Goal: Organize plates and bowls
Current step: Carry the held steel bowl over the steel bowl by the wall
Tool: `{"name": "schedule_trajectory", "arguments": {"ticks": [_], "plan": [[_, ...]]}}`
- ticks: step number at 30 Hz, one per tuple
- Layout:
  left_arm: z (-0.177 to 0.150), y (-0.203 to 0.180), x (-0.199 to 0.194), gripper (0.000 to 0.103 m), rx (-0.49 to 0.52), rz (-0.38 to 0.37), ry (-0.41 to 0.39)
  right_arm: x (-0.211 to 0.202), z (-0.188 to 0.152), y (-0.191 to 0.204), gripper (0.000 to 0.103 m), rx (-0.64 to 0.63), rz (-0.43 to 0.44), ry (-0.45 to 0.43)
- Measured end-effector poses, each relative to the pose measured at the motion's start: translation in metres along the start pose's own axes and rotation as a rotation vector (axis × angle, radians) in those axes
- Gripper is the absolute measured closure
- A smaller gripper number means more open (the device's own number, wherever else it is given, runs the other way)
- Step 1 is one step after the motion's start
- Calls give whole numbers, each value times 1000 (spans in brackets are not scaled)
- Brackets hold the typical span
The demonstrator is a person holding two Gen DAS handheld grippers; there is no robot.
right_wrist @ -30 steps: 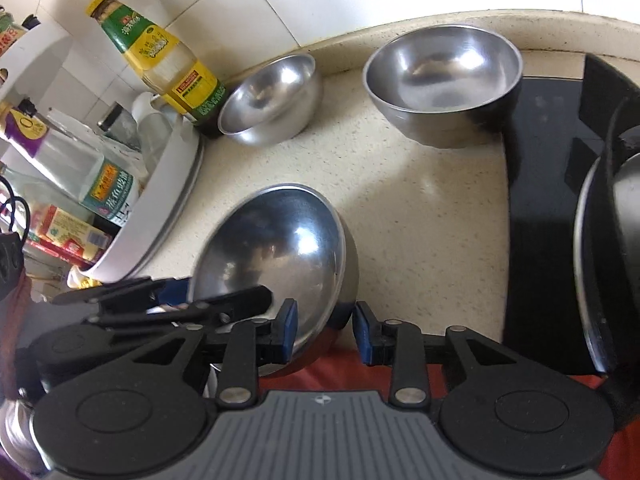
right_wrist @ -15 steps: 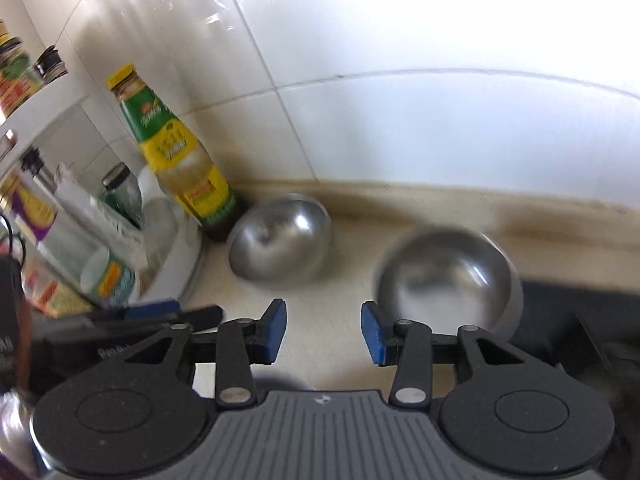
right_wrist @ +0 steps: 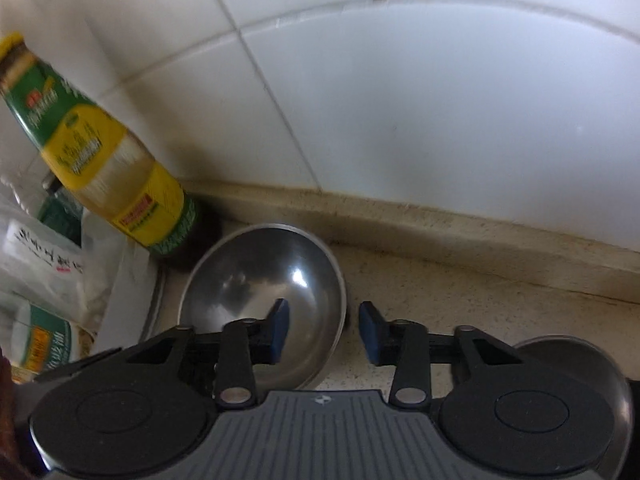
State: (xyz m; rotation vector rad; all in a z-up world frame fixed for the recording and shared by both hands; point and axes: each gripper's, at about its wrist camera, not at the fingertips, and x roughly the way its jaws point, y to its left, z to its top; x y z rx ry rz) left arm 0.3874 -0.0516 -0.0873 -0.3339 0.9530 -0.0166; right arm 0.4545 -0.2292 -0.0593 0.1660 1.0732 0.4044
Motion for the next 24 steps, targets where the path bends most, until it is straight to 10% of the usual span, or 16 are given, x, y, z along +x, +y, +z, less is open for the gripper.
{"name": "schedule_trajectory", "arguments": {"ticks": [4,24], "plan": [[-1,-3,9,60,32,-24,24,7,-2,-1,74,-1,-8,12],[-5,-25,-56,55,123,-53,-76,-69,-12,7,78,13,33,-107]]}}
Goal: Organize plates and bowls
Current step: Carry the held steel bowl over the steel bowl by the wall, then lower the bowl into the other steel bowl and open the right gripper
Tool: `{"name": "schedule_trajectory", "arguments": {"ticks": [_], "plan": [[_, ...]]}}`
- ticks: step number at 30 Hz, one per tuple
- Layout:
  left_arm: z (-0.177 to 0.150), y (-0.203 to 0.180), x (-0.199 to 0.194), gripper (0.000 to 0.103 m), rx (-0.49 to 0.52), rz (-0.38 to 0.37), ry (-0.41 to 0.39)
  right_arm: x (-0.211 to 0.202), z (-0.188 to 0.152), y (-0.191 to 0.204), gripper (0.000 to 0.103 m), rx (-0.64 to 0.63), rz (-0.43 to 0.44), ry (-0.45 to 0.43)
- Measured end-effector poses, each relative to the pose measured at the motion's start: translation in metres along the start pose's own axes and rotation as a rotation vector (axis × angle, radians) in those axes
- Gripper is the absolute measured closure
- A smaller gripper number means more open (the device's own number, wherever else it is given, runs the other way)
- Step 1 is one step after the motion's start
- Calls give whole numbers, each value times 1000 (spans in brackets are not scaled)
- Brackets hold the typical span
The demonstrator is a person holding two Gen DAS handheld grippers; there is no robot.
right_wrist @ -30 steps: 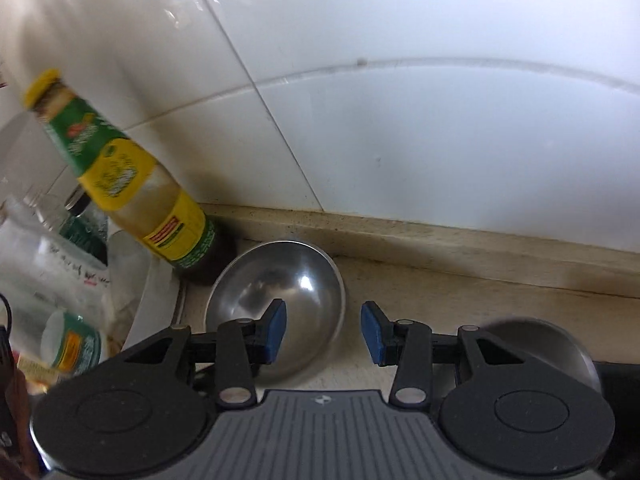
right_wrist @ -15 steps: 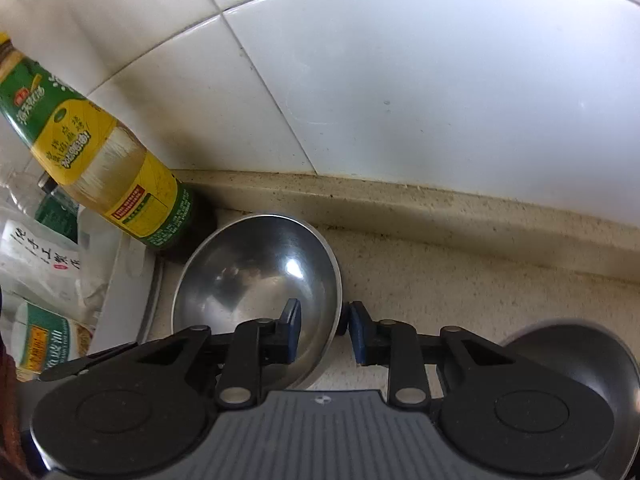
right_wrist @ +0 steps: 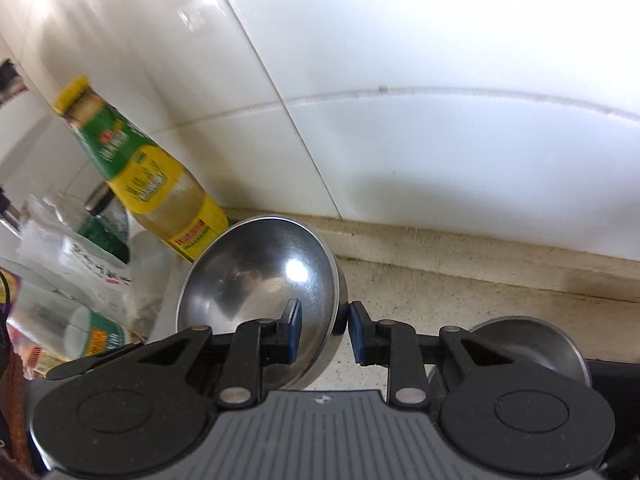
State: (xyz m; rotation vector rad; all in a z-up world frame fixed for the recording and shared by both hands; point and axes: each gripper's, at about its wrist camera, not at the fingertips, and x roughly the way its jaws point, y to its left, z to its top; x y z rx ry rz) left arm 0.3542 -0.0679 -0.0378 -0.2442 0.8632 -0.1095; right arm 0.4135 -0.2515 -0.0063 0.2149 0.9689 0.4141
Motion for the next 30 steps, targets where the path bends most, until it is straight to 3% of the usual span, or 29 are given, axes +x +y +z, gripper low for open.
{"name": "schedule_trajectory", "arguments": {"ticks": [15,30], "plan": [[-26,-21,-92,48,72,-69,-86,-94,-55,33,78,-30,6,-59],[-91,-25,-96,47,120,-80,13,-98,-129,15,78,45,-9,39]]}}
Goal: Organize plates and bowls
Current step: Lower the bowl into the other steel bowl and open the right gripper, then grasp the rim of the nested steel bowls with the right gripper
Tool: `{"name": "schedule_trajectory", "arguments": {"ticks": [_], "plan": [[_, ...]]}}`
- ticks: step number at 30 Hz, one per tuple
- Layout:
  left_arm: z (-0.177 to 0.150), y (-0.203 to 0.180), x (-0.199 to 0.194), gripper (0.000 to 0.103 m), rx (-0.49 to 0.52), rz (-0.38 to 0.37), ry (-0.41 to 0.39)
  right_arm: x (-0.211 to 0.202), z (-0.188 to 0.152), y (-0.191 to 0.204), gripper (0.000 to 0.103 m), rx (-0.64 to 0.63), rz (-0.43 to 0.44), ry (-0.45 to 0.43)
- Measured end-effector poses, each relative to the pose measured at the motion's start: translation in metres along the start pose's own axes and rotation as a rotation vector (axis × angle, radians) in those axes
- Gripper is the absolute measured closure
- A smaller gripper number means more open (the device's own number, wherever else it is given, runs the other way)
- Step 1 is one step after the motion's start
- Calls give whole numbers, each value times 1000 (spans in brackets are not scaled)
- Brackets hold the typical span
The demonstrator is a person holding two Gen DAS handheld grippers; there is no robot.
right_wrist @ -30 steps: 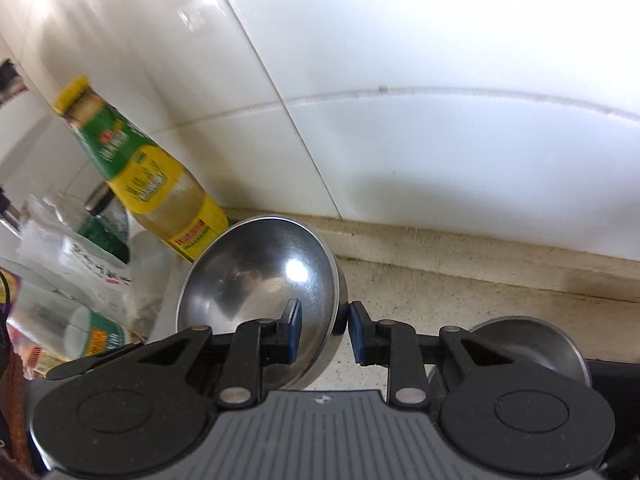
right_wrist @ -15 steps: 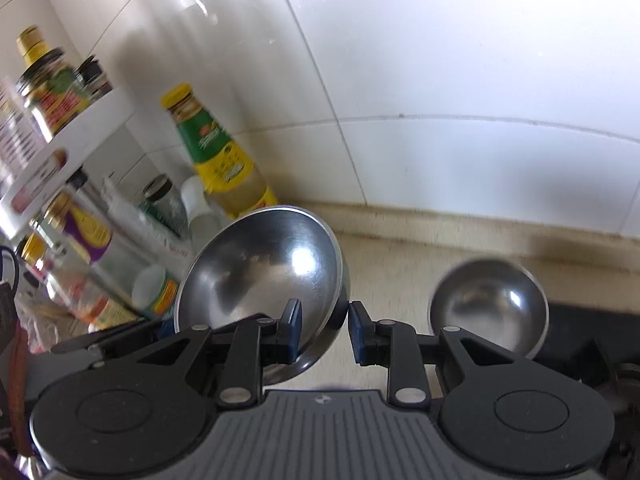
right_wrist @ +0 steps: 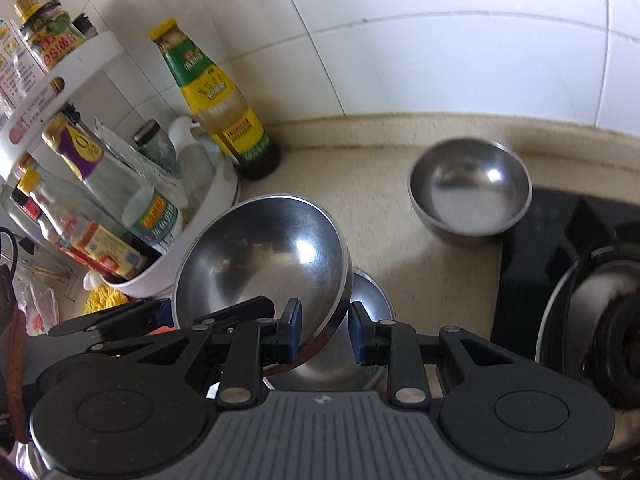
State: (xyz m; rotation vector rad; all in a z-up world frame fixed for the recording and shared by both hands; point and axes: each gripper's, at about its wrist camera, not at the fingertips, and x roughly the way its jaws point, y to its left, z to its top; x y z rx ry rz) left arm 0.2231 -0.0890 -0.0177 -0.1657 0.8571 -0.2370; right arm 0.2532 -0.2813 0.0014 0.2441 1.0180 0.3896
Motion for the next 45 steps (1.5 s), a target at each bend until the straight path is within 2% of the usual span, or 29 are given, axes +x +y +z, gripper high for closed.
{"name": "schedule_trajectory", "arguments": {"ticks": [8,13,18,25,32,37,41,45], "plan": [[-17,-2,8,47,7,11,44,12,-13,-10,77,4,-27,29],[-17,10,2,40,-12,49,19,-2,-15,-20,74,16,-52,4],[-8,10,-4,39,-16,59,-5,-18,-6,-32,74,24,-68,-37],[14,-15,0,33,49,52,-42,-32,23,-65,74,83,-124,-93],[49,-45,29,20,123,40,-20,-27,55,-93,72,117,-161,-109],[68,-60,60,16,148,28,12,-8,75,-115,66,142,-171,-97],[79,-61,93,16,135,11,82,14,86,-131,66,167,-187,-69],[87,-62,120,16,142,13,116,31,91,-145,66,217,-149,-47]]}}
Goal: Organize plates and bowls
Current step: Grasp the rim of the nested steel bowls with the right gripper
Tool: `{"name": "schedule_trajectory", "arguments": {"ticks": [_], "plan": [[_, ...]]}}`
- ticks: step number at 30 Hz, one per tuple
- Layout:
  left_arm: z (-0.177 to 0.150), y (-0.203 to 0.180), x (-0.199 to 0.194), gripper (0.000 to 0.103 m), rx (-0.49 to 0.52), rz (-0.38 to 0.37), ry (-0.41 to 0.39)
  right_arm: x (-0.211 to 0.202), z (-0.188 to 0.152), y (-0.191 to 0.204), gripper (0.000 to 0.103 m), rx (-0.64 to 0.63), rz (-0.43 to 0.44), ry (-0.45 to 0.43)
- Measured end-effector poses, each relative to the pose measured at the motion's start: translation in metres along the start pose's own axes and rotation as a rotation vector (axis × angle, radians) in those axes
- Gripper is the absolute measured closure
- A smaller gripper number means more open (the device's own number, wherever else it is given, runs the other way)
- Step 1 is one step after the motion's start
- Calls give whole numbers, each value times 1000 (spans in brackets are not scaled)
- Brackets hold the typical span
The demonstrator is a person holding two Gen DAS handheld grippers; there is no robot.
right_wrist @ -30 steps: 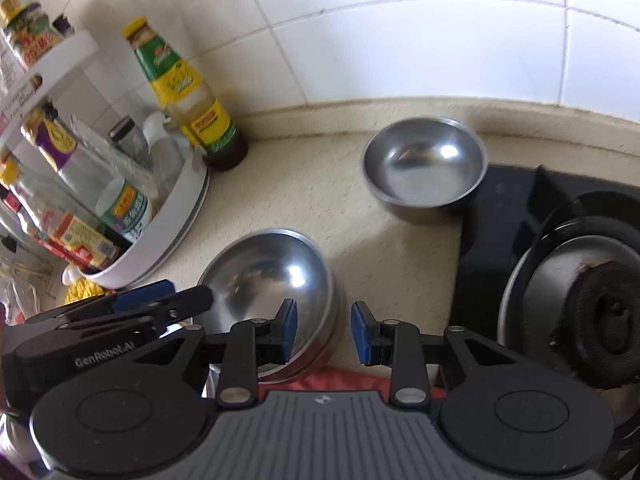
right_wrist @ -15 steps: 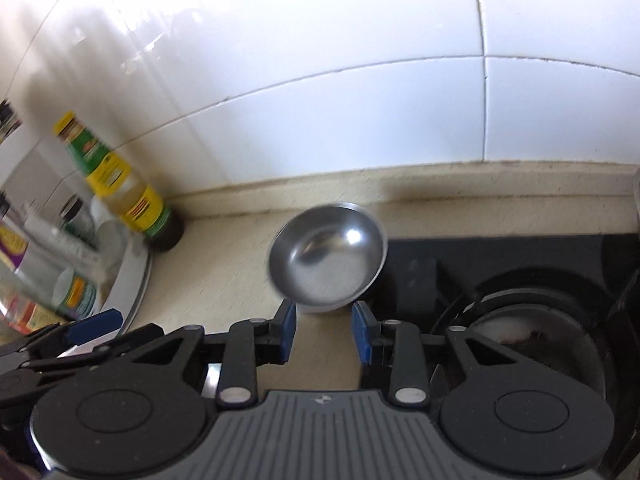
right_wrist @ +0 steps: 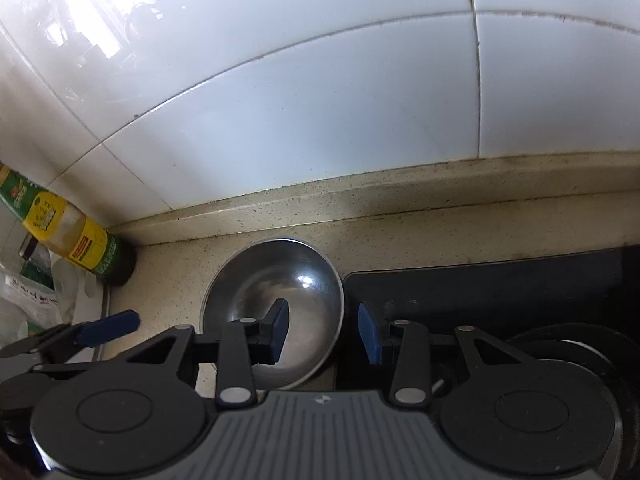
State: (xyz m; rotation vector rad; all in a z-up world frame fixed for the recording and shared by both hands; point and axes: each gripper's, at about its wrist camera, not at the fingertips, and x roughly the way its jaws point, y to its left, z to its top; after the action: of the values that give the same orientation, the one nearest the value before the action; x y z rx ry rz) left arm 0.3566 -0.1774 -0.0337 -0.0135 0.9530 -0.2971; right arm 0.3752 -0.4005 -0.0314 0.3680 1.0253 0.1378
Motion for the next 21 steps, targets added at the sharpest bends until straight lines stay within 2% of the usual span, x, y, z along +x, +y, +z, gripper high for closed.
{"name": "schedule_trajectory", "arguments": {"ticks": [4,6,9,11,13,15,17,19,21], "plan": [[4,-2,22,16,14,-5,31,18,3,0,66,-16,-2,28],[5,-2,31,20,23,-6,50,22,3,1,68,-26,-1,33],[7,-7,42,33,64,3,74,24,4,4,68,-45,-6,38],[8,-9,49,45,81,0,99,26,4,6,69,-56,-10,42],[7,-10,55,53,91,-5,122,25,4,6,71,-62,-9,39],[6,-10,59,54,94,-7,134,25,5,6,74,-58,-4,35],[7,-8,64,64,88,-19,151,26,6,6,76,-56,-1,35],[8,-5,68,70,80,-33,164,26,6,7,85,-55,18,47],[8,-4,67,70,87,-15,155,28,4,7,89,-58,23,60]]}}
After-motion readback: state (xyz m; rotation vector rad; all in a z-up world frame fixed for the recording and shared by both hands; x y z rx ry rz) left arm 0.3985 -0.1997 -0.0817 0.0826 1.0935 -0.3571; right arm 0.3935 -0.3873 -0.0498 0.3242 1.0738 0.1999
